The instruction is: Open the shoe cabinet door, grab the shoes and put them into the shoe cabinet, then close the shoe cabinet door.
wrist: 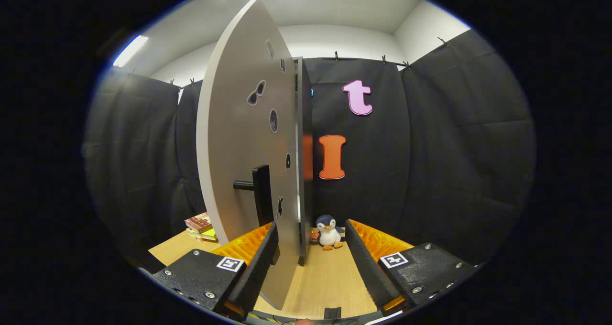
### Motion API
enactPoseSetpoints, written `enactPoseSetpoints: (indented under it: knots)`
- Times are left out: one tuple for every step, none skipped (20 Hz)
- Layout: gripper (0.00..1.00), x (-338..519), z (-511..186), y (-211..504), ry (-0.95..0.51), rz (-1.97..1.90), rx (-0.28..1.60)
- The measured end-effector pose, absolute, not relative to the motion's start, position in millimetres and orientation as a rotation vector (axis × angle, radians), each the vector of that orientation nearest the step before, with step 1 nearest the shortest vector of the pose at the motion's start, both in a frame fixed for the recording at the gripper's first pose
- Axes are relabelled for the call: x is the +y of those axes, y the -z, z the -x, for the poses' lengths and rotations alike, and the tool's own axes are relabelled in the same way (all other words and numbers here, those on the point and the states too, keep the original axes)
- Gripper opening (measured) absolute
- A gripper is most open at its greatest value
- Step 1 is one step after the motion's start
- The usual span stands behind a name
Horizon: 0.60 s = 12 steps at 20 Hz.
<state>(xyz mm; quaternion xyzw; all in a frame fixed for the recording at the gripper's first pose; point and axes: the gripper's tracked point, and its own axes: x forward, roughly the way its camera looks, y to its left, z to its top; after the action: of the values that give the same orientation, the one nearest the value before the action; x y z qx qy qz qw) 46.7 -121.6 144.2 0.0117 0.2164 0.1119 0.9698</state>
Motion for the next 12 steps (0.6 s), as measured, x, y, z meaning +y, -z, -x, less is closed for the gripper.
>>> enactPoseSetpoints:
  knots:
    - [0.87, -120.3, -46.5, -144.7, -0.233, -0.020, 0.433]
    - [0.87, -117.7, -46.7, -144.7, -0.241, -0.016, 0.431]
    - [0.85, -113.2, -47.2, -145.0, -0.252, -0.020, 0.434]
    - [0.85, -107.0, -45.4, -143.9, -0.269, -0.029, 0.442]
    - [0.85, -97.4, -44.5, -144.1, -0.295, -0.036, 0.443]
    - [0.85, -89.6, -44.2, -144.4, -0.317, -0.043, 0.445]
    - [0.85, -80.9, -43.4, -143.6, -0.344, -0.047, 0.446]
    - [0.85, -70.1, -43.3, -144.2, -0.375, -0.052, 0.448]
    - [0.85, -64.7, -45.7, -142.2, -0.406, -0.059, 0.450]
    - [0.85, -55.8, -47.8, -142.9, -0.429, -0.064, 0.448]
    - [0.85, -46.8, -51.0, -142.9, -0.444, -0.065, 0.445]
    - [0.85, -41.2, -54.4, -142.2, -0.457, -0.068, 0.443]
